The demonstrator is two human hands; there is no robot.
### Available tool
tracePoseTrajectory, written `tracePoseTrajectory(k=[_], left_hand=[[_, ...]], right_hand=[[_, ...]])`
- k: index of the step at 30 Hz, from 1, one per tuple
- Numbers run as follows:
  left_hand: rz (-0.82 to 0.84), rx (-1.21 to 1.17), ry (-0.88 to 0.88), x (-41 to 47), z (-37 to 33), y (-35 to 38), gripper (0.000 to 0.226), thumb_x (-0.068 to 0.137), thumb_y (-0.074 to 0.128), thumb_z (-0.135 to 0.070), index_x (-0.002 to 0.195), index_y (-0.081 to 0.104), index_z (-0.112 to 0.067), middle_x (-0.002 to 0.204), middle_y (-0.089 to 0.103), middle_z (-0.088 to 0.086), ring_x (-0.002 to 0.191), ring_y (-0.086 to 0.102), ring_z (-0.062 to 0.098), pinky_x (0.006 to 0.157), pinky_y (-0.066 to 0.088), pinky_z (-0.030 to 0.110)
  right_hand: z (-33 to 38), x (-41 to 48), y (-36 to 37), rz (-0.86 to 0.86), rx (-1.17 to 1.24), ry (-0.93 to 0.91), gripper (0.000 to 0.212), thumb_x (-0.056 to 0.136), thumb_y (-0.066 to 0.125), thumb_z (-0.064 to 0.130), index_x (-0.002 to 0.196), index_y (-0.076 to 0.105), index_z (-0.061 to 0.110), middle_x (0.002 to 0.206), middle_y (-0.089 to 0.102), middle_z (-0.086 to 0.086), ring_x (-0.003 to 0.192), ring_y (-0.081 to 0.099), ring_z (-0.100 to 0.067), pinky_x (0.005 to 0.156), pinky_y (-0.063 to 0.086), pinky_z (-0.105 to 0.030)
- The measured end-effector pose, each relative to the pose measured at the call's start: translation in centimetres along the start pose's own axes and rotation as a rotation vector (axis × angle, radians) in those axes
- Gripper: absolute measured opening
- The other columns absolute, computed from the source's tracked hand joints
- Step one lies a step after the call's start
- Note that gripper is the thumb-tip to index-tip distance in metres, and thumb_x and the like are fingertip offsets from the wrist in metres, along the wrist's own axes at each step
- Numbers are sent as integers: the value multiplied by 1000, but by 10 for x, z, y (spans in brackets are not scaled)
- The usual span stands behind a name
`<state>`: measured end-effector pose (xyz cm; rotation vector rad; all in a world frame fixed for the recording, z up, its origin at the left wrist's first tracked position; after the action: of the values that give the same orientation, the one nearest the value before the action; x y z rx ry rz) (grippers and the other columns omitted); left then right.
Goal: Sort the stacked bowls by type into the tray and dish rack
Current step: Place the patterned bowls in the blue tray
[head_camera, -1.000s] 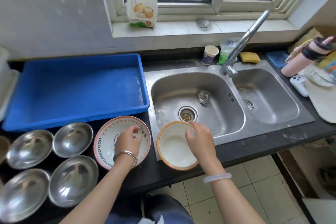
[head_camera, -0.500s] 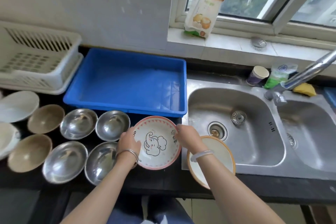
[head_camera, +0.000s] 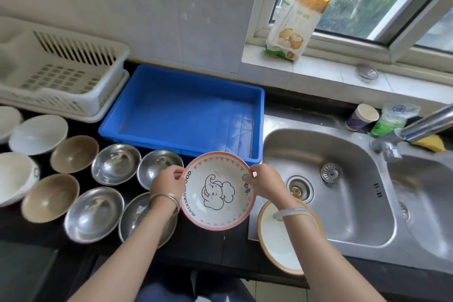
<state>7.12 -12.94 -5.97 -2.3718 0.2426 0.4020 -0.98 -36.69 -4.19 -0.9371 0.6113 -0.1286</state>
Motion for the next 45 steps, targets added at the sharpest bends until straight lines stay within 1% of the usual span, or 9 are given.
tracePoseTrajectory(k=[2,9,13,16,22,34,38,42,45], left_hand=[[-13,-117,-4,7,-5,-10,4,83,64,-25,81,65,-22,78,66,-6,68,59,7,58,46,22],[-11,-252,18,40,-22,-40,16,87,54,-34,89,64,-21,87,67,-1,80,62,19,76,49,31],[-9,-452,-15,66,-24,-55,16,91,51,-23,96,62,-13,87,64,7,73,59,19,67,49,30],[-7,-554,-82,91,-22,-66,18,90,52,-21,101,61,-10,97,65,16,83,61,29,78,56,45],[-53,-513,-73,150,-23,-93,12,90,50,-20,86,60,-15,78,59,4,67,56,20,50,55,29],[29,-542,-264,229,26,-83,19,92,46,-19,94,64,-12,93,65,15,83,60,30,83,54,51],[42,-517,-252,239,29,-77,22,91,45,-19,95,64,-10,89,64,13,80,58,29,76,51,44],[46,-547,-251,243,30,-74,22,91,44,-15,99,64,-12,89,64,11,81,59,29,81,53,48],[92,-639,-312,240,33,-70,20,92,42,-13,99,60,-15,87,63,8,76,59,24,65,55,44]], right_hand=[[2,2,-10,14,111,21,16,90,56,17,93,68,7,88,70,-9,76,69,-25,67,60,-38],[28,28,-36,-38,420,75,14,87,60,13,99,68,10,85,72,-11,67,72,-22,58,62,-35],[55,55,-37,-63,532,77,15,87,57,11,98,68,11,74,73,-9,59,72,-21,54,60,-29],[76,81,-32,-84,542,78,16,89,58,16,103,66,15,76,73,-8,61,72,-19,55,60,-27],[120,133,-21,-86,523,75,19,90,55,17,106,64,12,80,73,-13,69,72,-24,60,61,-32],[149,192,41,24,619,222,18,91,47,6,93,64,8,82,70,-14,71,71,-28,63,60,-34],[147,195,50,-18,671,259,17,94,46,7,99,62,9,99,69,-21,75,69,-29,55,58,-28],[143,195,59,-13,756,294,23,96,46,9,113,61,5,104,68,-20,88,69,-33,74,60,-40],[141,185,64,27,884,307,25,96,47,11,116,61,4,103,67,-19,80,68,-30,73,61,-37]])
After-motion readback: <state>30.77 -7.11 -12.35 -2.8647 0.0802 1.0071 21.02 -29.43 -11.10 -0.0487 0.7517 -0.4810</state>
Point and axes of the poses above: each hand's wrist, its own x-axis towards the middle knuckle, its own y-axis out of the palm, z = x × y, the point moved 8 cm from there along x, towards the middle knuckle
